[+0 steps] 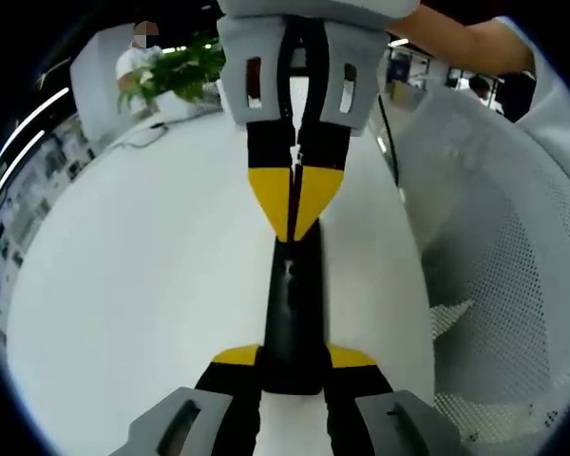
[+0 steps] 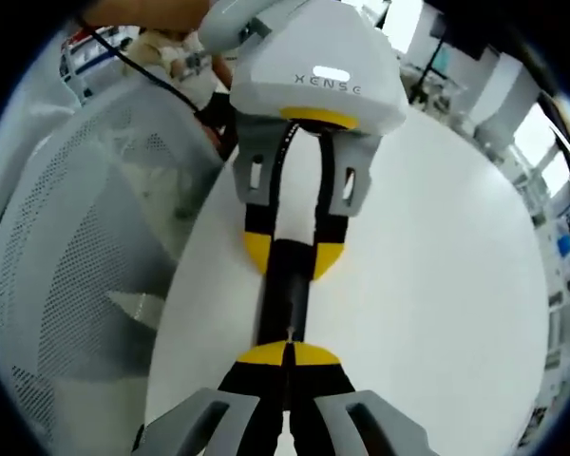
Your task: Press the specified remote control buttons in sequence, fully releasing each button before pressing the next.
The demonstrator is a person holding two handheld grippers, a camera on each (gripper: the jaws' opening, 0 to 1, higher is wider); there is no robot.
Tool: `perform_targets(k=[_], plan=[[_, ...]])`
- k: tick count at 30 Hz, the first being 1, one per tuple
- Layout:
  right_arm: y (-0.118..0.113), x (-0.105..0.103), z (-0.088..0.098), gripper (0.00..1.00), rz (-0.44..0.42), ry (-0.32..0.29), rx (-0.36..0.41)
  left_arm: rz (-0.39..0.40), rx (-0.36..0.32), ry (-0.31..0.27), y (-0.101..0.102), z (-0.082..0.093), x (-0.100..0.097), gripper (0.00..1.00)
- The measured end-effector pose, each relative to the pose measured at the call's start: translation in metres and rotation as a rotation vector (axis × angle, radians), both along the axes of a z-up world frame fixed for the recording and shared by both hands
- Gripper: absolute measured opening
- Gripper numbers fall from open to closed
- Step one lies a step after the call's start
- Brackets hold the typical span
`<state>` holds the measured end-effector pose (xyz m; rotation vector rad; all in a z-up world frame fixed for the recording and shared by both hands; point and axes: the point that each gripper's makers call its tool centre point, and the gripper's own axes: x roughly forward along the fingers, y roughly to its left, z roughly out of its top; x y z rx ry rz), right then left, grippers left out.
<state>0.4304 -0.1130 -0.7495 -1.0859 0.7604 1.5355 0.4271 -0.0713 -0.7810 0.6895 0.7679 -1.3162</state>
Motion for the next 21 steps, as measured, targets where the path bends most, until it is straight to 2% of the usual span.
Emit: perform_targets(k=[21], plan=[[0.005,-0.007,-0.02,0.0,0.031,0.034,-0.037,0.004,-0.016,0.001,0.001,0.001,0.0,0.24]])
